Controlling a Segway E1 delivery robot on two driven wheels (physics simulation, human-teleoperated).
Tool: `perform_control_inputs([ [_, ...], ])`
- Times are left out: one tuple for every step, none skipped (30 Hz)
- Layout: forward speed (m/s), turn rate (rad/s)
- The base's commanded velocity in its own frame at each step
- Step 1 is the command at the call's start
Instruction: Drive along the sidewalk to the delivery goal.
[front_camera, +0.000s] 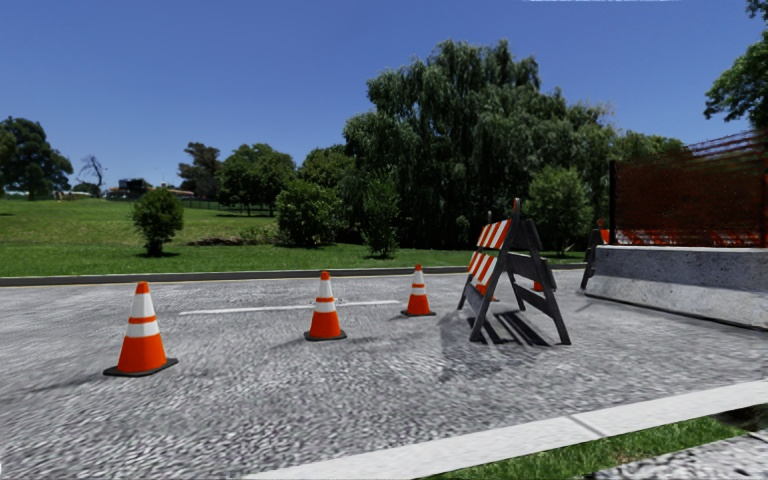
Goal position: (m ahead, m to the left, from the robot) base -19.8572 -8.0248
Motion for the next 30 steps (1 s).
perform_control_inputs([
  [-0.50,-0.36],
  [-0.51,-0.38],
  [-0.51,-0.38],
  [-0.52,-0.39],
  [-0.55,-0.39],
  [-0.58,-0.39],
  [-0.58,-0.39],
  [-0.58,-0.39],
  [-0.59,-0.39],
  [-0.59,-0.39],
  [-0.60,-0.39],
  [-0.60,-0.39],
  [-0.60,-0.39],
  [-0.61,-0.39],
  [-0.62,-0.39],
  [-0.63,-0.40],
  [-0.63,-0.40],
  [-0.66,-0.42],
  [-0.69,-0.43],
  [-0.70,-0.43],
  [-0.70,-0.43],
  [-0.71,-0.55],
  [-0.71,-0.55],
  [-0.71,-0.55],
  [-0.71,-0.55],
  [-0.71,-0.55],
  [-0.71,-0.55],
  [-0.71,-0.55],
  [-0.71,-0.55],
  [-0.71,-0.55],
])
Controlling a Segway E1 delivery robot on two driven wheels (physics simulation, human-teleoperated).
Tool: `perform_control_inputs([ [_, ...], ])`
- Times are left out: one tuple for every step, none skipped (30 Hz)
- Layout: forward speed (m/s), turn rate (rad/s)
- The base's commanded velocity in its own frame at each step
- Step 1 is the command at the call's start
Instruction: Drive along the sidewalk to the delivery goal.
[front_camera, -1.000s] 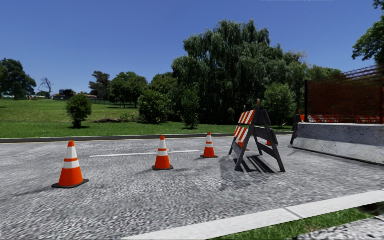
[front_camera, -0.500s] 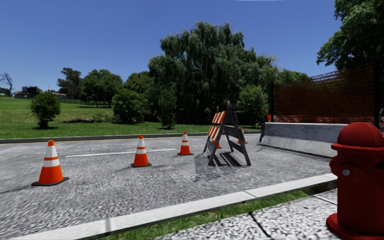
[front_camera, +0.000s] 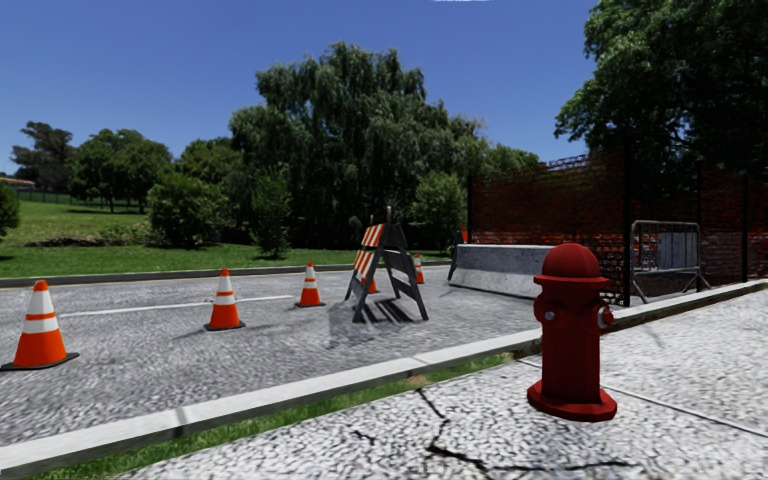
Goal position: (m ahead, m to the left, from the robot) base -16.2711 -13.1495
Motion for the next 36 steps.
perform_control_inputs([
  [-0.71,-0.55],
  [-0.71,-0.55],
  [-0.71,-0.55],
  [-0.71,-0.55],
  [-0.71,-0.55],
  [-0.71,-0.55],
  [-0.71,-0.55],
  [-0.71,-0.55],
  [-0.71,-0.55],
  [-0.71,-0.55],
  [-0.71,-0.55],
  [-0.71,-0.55],
  [-0.71,-0.55],
  [-0.71,-0.55],
  [-0.71,-0.55],
  [-0.71,-0.55],
  [-0.71,-0.55],
  [-0.71,-0.55],
  [-0.71,-0.56],
  [-0.71,-0.56],
  [-0.71,-0.56],
  [-0.71,-0.56],
  [-0.71,-0.56],
  [-0.71,-0.56],
  [-0.71,-0.56],
  [-0.71,-0.56],
  [-0.71,-0.57],
  [-0.71,-0.57],
  [-0.71,-0.57],
  [-0.71,-0.58],
  [-0.71,-0.58],
  [-0.71,-0.58],
  [-0.71,-0.58],
  [-0.71,-0.58],
  [-0.71,-0.58],
  [-0.71,-0.58],
])
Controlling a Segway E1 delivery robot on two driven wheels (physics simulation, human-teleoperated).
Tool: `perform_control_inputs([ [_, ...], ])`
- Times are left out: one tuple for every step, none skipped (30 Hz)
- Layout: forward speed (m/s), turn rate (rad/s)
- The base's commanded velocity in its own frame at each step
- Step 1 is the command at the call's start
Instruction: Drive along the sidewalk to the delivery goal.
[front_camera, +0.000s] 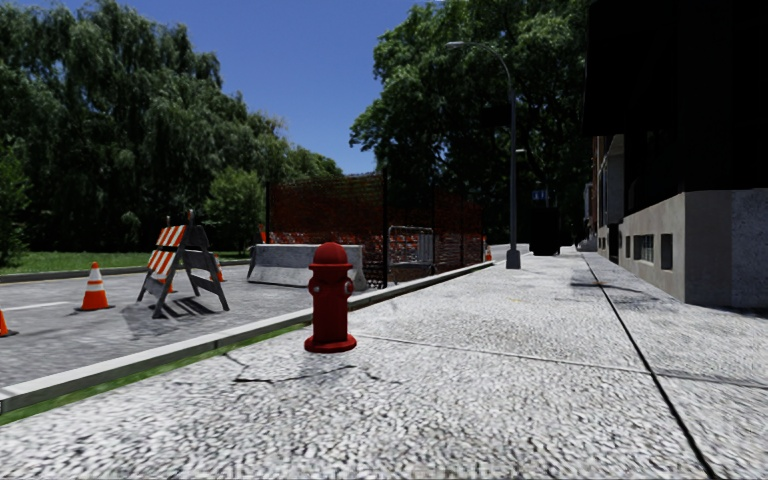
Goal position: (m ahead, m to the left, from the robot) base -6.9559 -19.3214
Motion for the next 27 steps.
perform_control_inputs([
  [-0.71,-0.58],
  [-0.71,-0.58],
  [-0.71,-0.58],
  [-0.71,-0.58],
  [-0.71,-0.58],
  [-0.71,-0.58],
  [-0.71,-0.58],
  [-0.71,-0.59],
  [-0.71,-0.59],
  [-0.71,-0.59],
  [-0.71,-0.59],
  [-0.71,-0.59],
  [-0.71,-0.59],
  [-0.71,-0.59],
  [-0.71,-0.59],
  [-0.68,-0.47],
  [-0.50,0.00],
  [0.00,0.00],
  [0.00,0.00],
  [0.00,0.00],
  [0.00,0.00],
  [0.00,0.00],
  [0.00,0.00],
  [0.00,0.00],
  [0.00,0.00],
  [0.00,0.00],
  [0.00,0.00],
])
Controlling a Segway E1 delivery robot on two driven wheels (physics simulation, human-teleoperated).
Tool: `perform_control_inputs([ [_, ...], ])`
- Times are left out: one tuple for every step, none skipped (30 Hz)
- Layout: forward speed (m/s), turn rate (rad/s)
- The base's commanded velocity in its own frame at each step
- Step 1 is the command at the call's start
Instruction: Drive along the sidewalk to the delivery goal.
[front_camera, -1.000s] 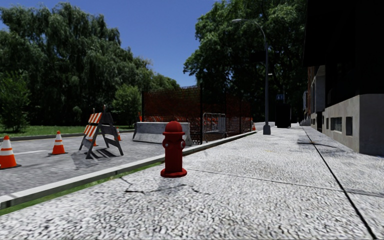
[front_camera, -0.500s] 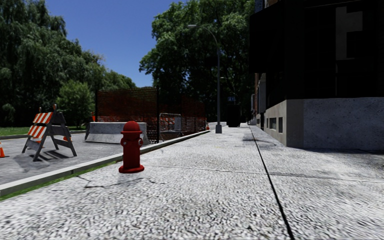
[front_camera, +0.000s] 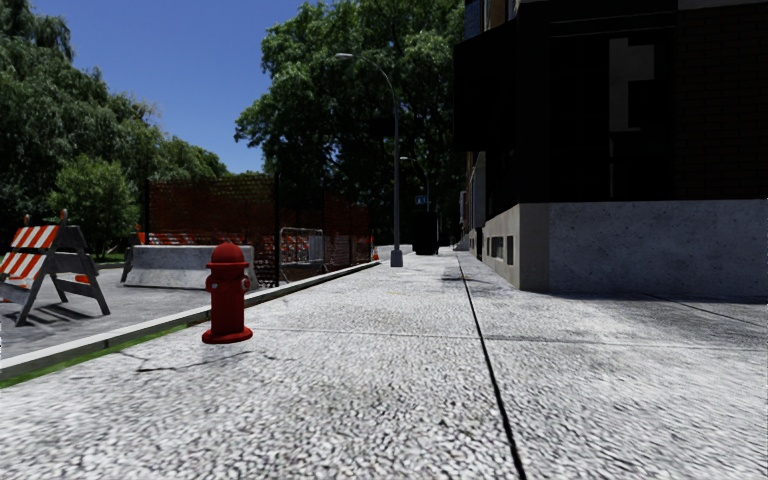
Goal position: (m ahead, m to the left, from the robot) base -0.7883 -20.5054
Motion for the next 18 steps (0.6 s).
perform_control_inputs([
  [0.00,0.00],
  [0.00,0.00],
  [0.00,0.00],
  [0.00,0.00],
  [0.00,0.00],
  [0.00,0.00],
  [0.00,0.00],
  [0.00,0.00],
  [0.00,0.00],
  [0.00,0.00],
  [0.00,0.00],
  [0.00,0.00],
  [0.65,0.00],
  [0.65,0.00],
  [0.99,-0.14],
  [1.22,-0.40],
  [1.22,-0.40],
  [1.41,-0.54],
])
